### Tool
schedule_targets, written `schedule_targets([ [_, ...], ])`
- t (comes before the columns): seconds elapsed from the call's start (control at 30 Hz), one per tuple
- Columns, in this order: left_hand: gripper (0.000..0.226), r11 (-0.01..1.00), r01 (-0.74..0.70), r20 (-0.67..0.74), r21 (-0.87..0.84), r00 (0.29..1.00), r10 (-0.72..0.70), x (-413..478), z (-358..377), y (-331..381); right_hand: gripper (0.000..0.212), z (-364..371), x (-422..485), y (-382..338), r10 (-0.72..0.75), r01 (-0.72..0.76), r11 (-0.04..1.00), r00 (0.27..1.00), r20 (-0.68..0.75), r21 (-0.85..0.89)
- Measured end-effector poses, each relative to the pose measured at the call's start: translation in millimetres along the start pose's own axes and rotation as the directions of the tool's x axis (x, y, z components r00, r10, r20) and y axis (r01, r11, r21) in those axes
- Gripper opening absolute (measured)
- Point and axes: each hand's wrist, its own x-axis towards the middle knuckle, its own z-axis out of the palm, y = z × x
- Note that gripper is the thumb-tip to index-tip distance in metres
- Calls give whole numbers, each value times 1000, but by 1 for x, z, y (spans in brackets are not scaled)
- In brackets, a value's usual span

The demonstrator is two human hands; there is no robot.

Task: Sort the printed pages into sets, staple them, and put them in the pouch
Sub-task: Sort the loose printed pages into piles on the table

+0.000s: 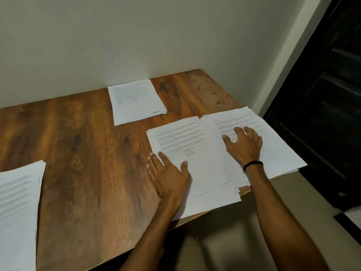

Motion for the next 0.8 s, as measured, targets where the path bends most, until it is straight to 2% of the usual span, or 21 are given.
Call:
schedule_targets([
  [0.17,89,1000,-11,33,-11,999,11,1,1,12,58,-5,5,2,18,-18,1000,1000,16,-4],
  [0.3,88,993,-59,52,-99,997,64,4,0,2,57,-6,7,-4,30,-30,1000,999,36,-3],
  [0.4,82,977,-108,44,-183,992,118,10,1,-13,51,-11,0,-17,21,-19,999,999,-42,41],
  [0.47,74,959,-138,34,-247,988,151,11,-3,-19,39,-17,-8,-30,13,-4,994,996,-88,111],
  [0.53,62,949,-156,-12,-273,987,159,10,-12,-21,23,-19,-16,-45,0,6,985,999,-35,175],
  [0.63,51,940,-153,-31,-305,988,151,7,-22,-21,35,-13,-32,-63,-49,37,991,994,95,131],
  [0.7,48,913,-164,-24,-374,986,168,8,-23,-23,27,-10,-40,-73,-66,58,996,989,132,64],
  [0.8,42,892,-178,-34,-415,983,180,10,-26,-25,32,-10,-43,-83,-73,70,997,985,158,22],
])
